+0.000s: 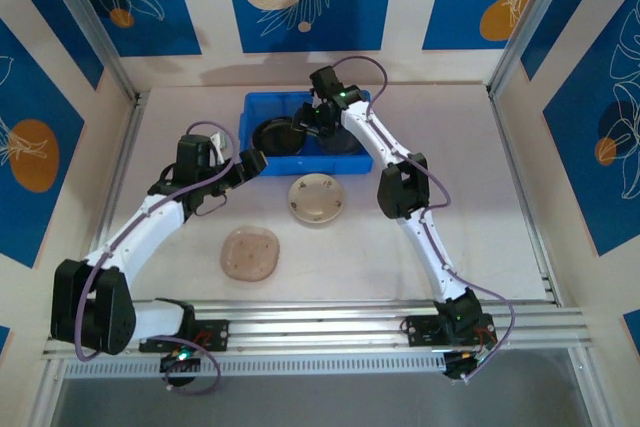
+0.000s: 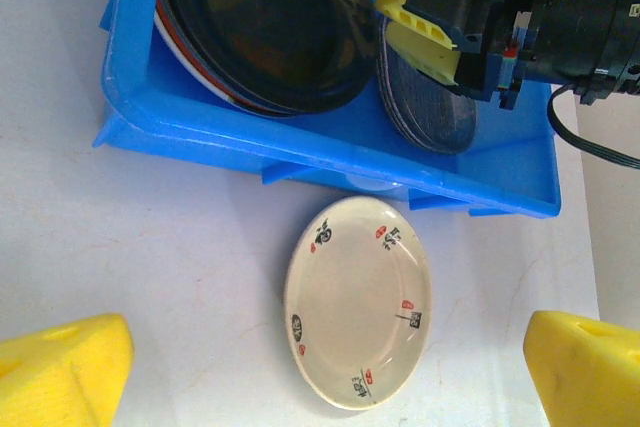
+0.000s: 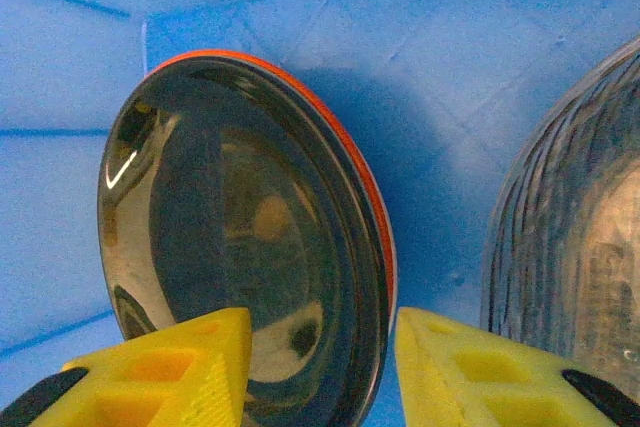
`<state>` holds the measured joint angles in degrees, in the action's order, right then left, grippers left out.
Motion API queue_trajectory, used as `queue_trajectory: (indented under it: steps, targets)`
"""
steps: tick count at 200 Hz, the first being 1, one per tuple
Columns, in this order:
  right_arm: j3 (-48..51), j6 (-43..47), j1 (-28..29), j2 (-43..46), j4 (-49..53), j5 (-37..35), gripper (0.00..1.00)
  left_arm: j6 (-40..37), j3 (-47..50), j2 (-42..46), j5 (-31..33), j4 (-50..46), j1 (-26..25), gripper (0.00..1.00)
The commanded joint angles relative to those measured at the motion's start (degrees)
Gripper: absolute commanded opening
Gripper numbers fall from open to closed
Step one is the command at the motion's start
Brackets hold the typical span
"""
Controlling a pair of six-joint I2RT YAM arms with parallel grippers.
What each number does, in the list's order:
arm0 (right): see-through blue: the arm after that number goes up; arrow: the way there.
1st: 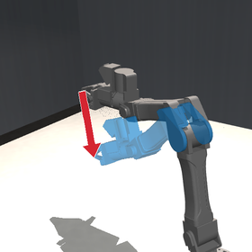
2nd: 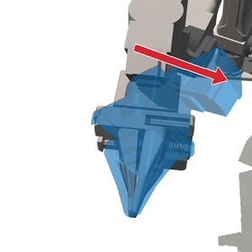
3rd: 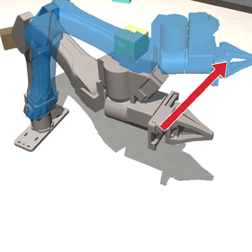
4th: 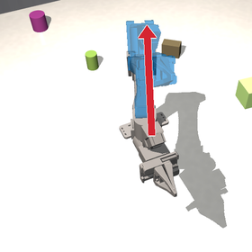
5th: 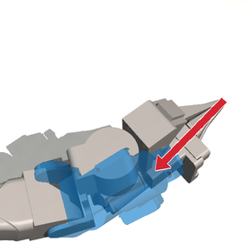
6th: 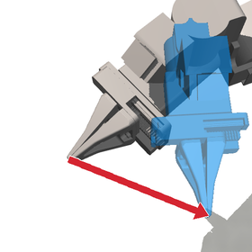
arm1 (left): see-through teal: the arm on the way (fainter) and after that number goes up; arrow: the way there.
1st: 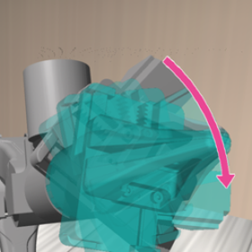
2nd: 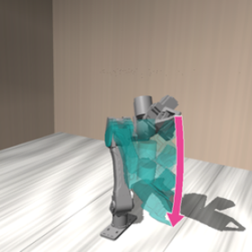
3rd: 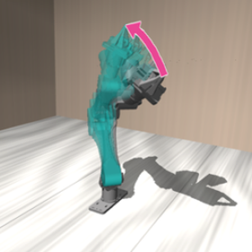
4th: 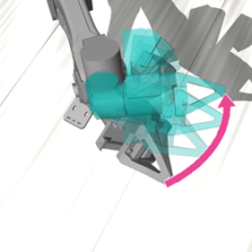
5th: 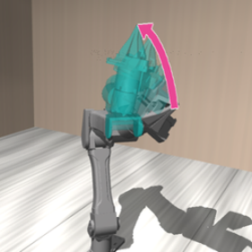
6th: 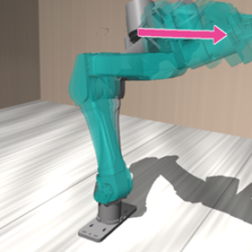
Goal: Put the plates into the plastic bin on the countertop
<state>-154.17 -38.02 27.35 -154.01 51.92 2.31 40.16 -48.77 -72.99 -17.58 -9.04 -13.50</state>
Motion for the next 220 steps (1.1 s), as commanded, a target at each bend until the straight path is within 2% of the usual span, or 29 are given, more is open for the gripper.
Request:
queue_trajectory:
  steps: [1, 134, 220]
  targets:
    - [0.2, 0.5, -0.4, -0.9, 0.8, 0.0, 0.43, 0.1, 0.5, -0.8, -1.2, 1.3, 0.8, 1.0]
    - [1.7, 1.8, -0.8, -0.6, 4.1, -3.2, 0.43, 0.0, 0.8, -2.0, -1.0, 2.2, 0.7, 1.0]
    - [4.0, 2.7, -0.8, 11.1, -7.5, 10.5, 0.43, -1.4, 1.2, -1.4, -0.8, 2.7, 0.7, 1.0]
